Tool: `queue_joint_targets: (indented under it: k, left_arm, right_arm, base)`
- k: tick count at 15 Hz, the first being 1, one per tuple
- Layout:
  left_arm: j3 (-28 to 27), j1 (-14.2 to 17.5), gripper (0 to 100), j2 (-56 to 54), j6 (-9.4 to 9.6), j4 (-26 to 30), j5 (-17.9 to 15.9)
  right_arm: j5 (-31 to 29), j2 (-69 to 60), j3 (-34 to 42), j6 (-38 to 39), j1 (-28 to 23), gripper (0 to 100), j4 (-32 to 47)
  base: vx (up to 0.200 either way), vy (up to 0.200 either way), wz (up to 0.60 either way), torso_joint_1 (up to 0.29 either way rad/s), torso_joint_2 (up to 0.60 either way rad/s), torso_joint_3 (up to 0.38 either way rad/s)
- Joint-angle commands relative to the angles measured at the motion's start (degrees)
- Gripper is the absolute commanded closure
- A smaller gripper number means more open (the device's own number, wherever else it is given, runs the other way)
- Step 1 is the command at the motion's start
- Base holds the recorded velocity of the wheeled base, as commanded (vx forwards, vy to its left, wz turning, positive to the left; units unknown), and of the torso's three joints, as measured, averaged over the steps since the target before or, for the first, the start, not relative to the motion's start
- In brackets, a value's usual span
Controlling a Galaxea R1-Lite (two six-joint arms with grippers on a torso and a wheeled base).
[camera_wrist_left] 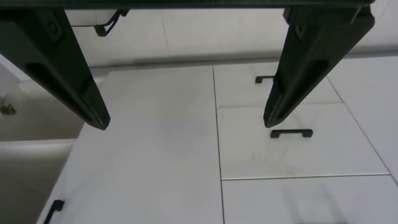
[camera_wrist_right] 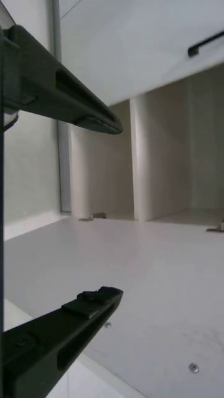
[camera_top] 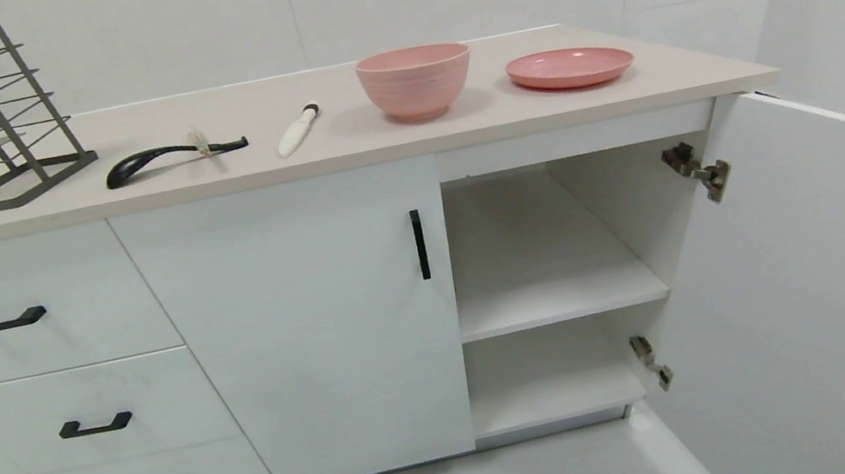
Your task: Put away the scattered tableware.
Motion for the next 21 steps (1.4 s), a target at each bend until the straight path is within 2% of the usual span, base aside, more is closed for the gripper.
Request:
queue_joint_targets:
  k: [1, 6, 10, 13, 21]
  left_arm:
    - [0.0, -0.1, 0, 0.1, -0.01, 0.0, 0.1]
    - [0.0, -0.1, 0, 0.1, 0.17, 0.0, 0.5]
    - [0.0, -0.1, 0, 0.1, 0.08, 0.0, 0.5]
    - [0.0, -0.1, 0, 0.1, -0.01, 0.0, 0.5]
    - [0.0, -0.1, 0, 0.1, -0.27, -0.1, 0.6]
  right_arm:
    - [-0.8, 0.2, 0.0, 0.0, 0.0, 0, -0.1]
    - [-0.9, 0.2, 0.0, 0.0, 0.0, 0, -0.1]
    - [-0.9, 0.2, 0.0, 0.0, 0.0, 0, -0.1]
    - [-0.9, 0.2, 0.0, 0.0, 0.0, 0, -0.1]
    - [-1.0, 0.2, -0.1, 0.0, 0.0, 0, 0.0]
  base:
    - [0.000, 0.000, 0.00, 0.000, 0.00, 0.000]
    - [0.000, 0.000, 0.00, 0.093, -0.07, -0.031]
    - [0.200, 0.000, 0.00, 0.058, -0.04, -0.038]
    - [0.000, 0.000, -0.60, 0.009, -0.02, -0.040]
    - [0.000, 0.000, 0.00, 0.000, -0.01, 0.000]
